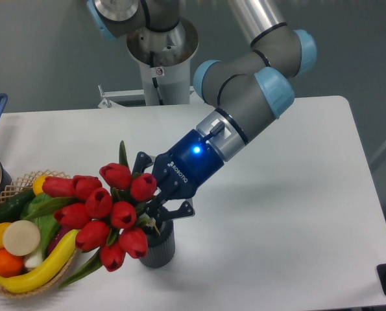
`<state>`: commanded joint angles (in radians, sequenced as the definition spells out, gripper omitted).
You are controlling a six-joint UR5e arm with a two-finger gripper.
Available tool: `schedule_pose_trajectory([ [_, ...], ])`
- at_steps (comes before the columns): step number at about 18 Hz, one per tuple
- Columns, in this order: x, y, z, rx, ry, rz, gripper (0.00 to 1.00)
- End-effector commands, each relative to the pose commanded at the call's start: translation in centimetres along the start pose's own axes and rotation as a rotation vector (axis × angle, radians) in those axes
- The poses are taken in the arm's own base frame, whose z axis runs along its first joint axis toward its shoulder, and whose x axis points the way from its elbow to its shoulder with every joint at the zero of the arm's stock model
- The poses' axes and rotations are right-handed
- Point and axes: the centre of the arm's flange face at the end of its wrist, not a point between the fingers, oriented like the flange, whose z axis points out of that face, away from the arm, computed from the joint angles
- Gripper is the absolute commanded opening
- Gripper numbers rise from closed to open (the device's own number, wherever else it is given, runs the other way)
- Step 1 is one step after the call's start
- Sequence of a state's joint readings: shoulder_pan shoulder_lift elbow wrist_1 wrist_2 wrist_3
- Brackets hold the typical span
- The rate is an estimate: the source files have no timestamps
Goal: Insert the flowers into the vase
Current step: 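Lower the tulip stems down into the vase opening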
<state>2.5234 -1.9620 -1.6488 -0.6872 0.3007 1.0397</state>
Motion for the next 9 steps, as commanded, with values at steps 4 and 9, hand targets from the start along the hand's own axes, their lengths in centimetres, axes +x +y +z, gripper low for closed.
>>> schedule_pose_trajectory([
  [4, 0.3, 2.4, 0.2, -0.005, 0.008, 0.014, 0.09],
  [9, -0.3, 6.4, 1.1, -0.014, 0.025, 0.058, 0.11],
])
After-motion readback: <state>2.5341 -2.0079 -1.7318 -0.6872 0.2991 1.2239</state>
